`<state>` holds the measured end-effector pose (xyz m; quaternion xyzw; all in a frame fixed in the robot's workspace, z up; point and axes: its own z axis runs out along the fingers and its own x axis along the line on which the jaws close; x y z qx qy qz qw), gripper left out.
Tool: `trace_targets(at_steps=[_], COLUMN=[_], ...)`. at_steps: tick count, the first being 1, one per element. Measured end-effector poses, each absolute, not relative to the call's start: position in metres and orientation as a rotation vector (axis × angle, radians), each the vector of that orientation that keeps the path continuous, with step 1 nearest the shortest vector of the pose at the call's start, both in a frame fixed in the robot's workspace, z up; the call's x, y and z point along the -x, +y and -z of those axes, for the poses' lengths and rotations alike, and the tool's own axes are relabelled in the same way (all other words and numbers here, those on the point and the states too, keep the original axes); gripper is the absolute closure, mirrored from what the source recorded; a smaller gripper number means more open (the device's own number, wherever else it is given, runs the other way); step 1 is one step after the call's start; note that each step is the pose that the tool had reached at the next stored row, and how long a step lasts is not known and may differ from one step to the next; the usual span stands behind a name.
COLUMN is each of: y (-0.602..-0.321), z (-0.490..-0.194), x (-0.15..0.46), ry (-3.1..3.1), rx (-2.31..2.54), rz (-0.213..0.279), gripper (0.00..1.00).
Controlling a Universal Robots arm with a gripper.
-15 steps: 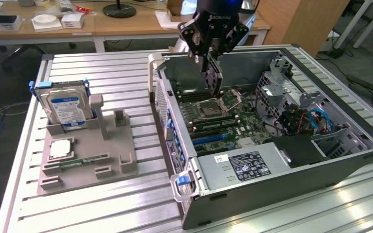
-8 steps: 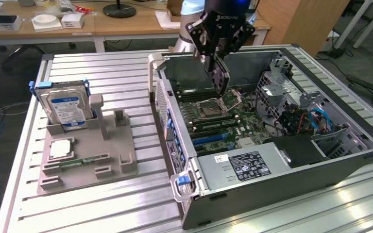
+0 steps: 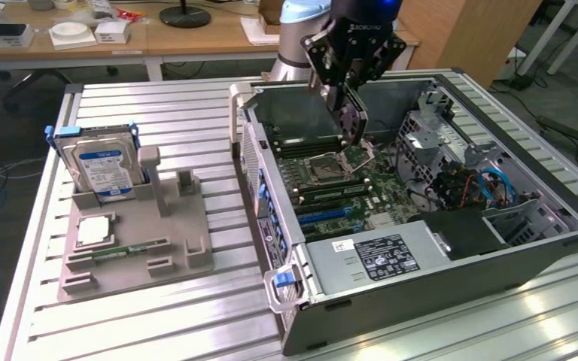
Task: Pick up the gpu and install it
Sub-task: 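Pick up the gpu and move the gpu toward the slot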
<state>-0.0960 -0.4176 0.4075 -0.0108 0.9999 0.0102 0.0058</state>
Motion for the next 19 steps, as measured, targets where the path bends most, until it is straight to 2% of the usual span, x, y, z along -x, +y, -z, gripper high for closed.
trace_targets(at_steps=[19], y=[-0.418], z=[-0.407], x=[0.059], ry=[3.129], rx=[0.054], rz=[-0.032], gripper=[0.73])
